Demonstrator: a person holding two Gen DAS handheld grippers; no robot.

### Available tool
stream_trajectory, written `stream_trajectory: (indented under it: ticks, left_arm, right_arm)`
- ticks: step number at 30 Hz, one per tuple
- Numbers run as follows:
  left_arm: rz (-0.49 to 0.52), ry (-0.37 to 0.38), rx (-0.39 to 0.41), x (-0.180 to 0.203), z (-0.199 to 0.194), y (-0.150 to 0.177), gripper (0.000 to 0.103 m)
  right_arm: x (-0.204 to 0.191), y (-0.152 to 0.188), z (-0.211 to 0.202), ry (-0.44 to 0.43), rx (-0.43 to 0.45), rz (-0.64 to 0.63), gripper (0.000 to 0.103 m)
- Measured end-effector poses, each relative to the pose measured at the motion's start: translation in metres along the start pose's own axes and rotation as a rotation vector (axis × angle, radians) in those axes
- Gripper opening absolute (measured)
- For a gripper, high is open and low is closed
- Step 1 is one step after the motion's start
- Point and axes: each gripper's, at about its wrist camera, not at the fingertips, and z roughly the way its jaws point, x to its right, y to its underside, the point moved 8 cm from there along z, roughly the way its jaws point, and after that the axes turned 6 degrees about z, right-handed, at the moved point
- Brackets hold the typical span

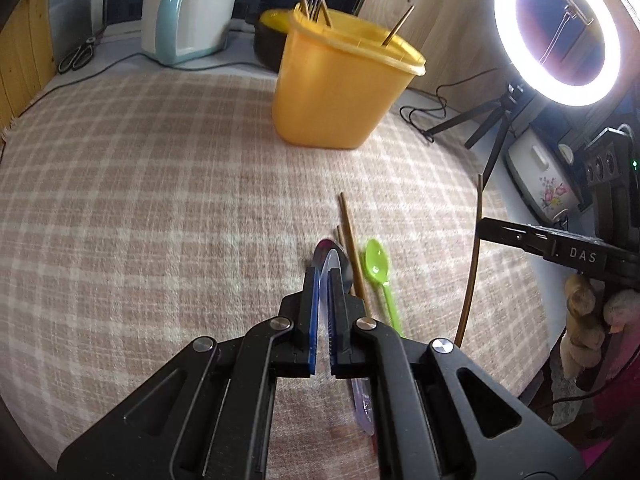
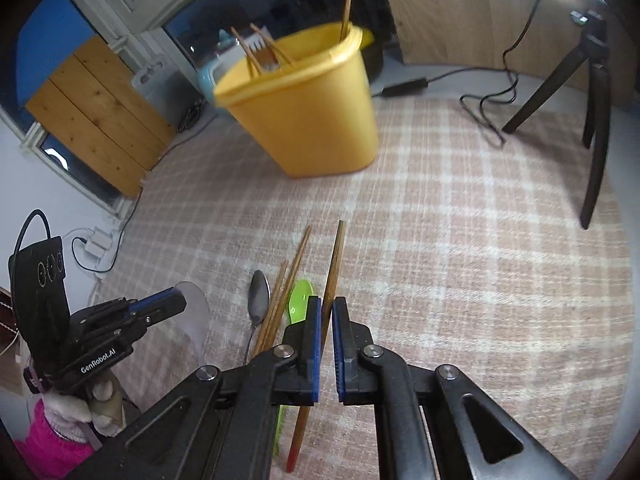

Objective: Organize utensils
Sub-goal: 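Lift the clear spoon with the left tool while the right carries the chopstick up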

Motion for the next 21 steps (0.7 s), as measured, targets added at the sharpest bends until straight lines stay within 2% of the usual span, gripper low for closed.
stream_trajectory:
  ticks: [7, 21]
  left_arm:
    - [0.013, -0.001, 0.056, 0.003, -0.018, -0.019, 0.001]
    - [0.04, -0.025, 0.168, 0.001, -0.046, -0.065, 0.001]
  right_arm:
    - [-0.003, -0.007, -0.022, -0.008, 0.074, 0.031, 0.002]
    - [-0.015, -0.027, -0.073, 0.012, 0.248, -0.015, 0.002]
